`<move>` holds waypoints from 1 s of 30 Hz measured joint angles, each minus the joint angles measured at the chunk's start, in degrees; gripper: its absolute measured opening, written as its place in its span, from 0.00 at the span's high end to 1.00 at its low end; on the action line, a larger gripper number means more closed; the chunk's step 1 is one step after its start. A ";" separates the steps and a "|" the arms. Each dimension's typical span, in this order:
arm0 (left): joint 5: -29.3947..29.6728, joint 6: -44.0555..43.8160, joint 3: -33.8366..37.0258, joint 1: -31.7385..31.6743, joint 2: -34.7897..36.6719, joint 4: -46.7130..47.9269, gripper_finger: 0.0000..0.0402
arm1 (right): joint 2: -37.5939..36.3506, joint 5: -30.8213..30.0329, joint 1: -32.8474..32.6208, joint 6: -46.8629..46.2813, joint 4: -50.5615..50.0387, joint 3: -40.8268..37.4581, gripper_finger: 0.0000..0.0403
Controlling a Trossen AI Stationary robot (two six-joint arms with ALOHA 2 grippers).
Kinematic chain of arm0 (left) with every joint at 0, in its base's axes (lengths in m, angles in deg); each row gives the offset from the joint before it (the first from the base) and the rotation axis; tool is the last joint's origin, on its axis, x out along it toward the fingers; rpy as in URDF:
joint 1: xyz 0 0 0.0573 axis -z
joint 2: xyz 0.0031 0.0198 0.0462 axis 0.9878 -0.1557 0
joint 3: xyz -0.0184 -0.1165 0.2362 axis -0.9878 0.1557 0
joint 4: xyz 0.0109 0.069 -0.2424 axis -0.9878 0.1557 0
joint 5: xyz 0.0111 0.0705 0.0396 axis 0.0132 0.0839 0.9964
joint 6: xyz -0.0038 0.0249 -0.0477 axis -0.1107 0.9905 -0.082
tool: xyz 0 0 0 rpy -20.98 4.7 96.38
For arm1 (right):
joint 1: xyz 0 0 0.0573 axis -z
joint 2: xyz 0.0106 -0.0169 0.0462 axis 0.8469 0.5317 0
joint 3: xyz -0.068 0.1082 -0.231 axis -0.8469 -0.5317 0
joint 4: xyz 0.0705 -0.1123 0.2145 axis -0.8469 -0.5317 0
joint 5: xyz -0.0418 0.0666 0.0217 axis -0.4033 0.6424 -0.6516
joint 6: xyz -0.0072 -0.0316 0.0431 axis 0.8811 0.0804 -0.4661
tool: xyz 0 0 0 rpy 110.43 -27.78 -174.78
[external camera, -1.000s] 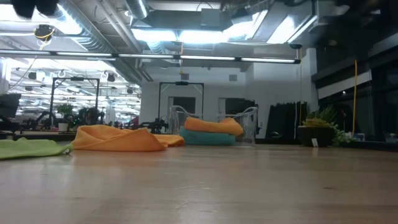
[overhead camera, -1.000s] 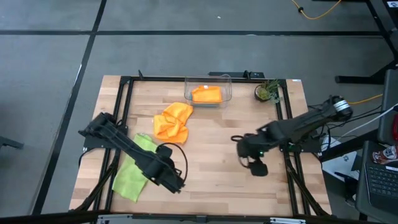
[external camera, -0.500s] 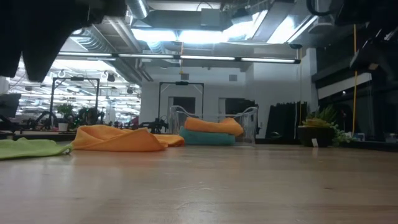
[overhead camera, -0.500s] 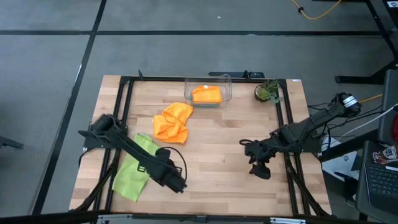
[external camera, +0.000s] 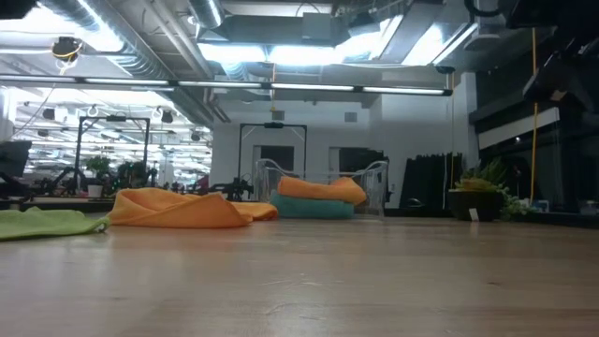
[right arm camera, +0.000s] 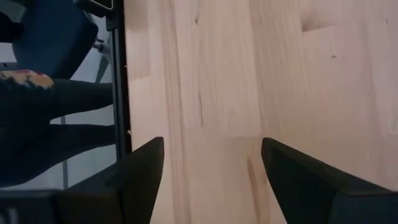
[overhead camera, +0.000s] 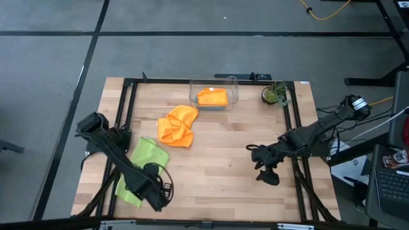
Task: Fold microfiber towels
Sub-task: Fold the green microfiber cloth
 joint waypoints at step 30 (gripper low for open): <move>-5.77 -8.10 2.16 9.18 -5.31 -8.87 0.69 | 0.02 0.17 0.02 1.53 0.40 0.02 0.33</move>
